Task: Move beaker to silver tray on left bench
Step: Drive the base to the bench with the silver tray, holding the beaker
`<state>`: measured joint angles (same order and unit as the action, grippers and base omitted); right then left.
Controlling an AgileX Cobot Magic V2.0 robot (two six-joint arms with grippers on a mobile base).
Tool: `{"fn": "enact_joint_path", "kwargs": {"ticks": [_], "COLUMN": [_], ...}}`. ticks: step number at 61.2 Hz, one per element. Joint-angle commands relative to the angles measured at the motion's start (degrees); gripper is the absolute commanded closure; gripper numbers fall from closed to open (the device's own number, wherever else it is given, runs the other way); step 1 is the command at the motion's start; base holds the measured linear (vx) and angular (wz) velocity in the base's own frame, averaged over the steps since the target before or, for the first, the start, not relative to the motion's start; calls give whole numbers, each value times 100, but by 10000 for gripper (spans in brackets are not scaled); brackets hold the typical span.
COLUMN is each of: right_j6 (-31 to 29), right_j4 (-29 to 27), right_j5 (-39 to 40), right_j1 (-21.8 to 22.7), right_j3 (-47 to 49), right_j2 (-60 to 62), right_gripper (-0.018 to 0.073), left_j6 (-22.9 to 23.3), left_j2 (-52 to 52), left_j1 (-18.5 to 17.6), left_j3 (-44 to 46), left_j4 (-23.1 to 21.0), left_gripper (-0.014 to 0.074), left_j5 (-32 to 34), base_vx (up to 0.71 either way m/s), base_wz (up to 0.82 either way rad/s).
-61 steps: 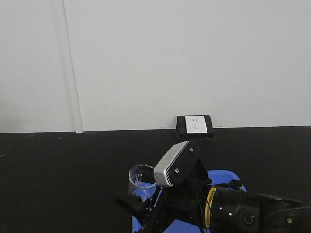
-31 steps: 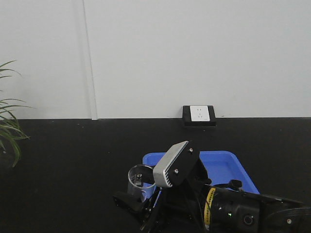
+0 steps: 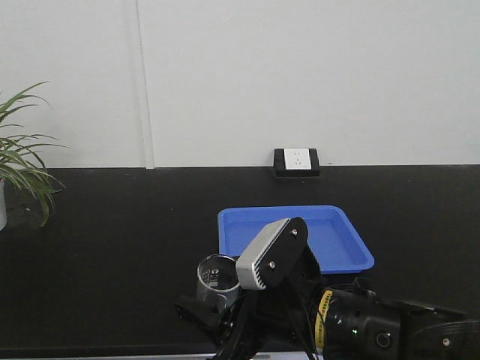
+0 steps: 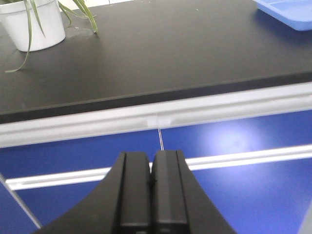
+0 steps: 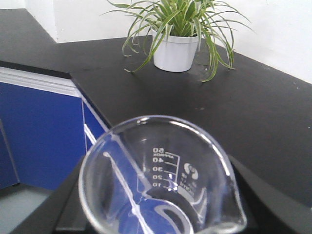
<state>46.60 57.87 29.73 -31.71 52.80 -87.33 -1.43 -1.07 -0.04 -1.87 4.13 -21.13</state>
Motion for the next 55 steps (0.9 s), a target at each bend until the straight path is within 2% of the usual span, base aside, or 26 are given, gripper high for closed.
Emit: {"fn": "enact_joint_path", "kwargs": {"ticks": [1, 55], "right_j6": [-3, -3], "right_j4": [-150, -150], "right_j5": [277, 277], "right_j1": [8, 8], "right_j3": [189, 189], "right_j2": [225, 225], "right_gripper": [573, 573], "left_j6": [3, 3], "left_j2": [-52, -52], "left_j1": [-14, -14], "left_j3": [-110, -110], "left_j4": [-1, -1], "left_gripper": [595, 595], "left_j5": [427, 427], "base_vx": [-31, -33], "base_wz": [-7, -1]}}
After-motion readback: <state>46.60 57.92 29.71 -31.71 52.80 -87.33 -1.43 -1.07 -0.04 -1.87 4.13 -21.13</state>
